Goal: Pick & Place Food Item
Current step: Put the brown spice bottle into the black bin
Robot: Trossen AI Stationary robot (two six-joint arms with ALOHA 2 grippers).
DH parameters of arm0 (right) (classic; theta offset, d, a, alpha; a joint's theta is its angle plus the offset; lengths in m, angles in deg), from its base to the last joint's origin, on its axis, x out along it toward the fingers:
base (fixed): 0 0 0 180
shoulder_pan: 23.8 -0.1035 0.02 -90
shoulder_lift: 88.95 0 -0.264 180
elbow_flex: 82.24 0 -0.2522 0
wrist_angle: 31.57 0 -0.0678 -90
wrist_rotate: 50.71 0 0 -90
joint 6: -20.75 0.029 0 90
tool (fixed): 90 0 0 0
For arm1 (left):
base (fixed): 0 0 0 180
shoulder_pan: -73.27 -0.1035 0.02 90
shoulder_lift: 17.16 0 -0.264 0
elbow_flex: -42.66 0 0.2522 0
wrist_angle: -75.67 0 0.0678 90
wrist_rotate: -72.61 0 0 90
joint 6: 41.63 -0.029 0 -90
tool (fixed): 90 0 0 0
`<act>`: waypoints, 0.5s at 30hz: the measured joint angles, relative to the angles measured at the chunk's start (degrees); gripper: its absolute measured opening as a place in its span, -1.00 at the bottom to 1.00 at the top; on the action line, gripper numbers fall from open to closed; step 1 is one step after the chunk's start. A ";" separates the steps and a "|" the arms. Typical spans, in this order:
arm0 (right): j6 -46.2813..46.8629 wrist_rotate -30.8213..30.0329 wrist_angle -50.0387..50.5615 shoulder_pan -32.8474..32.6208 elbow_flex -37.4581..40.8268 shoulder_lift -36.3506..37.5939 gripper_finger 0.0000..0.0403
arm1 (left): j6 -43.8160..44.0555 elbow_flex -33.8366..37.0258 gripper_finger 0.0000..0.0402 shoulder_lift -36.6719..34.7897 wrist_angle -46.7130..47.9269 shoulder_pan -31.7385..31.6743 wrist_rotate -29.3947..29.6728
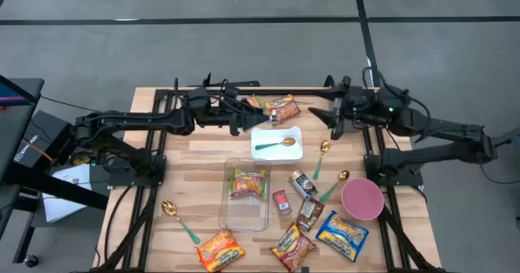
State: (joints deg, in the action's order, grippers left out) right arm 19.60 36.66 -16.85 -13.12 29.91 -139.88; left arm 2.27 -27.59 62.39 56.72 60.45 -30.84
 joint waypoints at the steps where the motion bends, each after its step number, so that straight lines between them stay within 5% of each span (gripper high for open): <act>1: -0.65 0.61 1.52 -0.52 -1.84 -1.16 0.27 | 0.11 0.00 -0.09 0.00 -0.28 -0.02 0.04; 15: -14.86 0.59 12.05 -7.37 -18.23 -16.86 0.27 | 0.09 0.00 -0.09 -0.02 -2.16 -0.04 0.09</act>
State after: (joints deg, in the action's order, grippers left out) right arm 4.74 37.25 -4.80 -20.48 11.68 -156.74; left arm 2.36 -27.59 62.37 54.56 60.41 -30.76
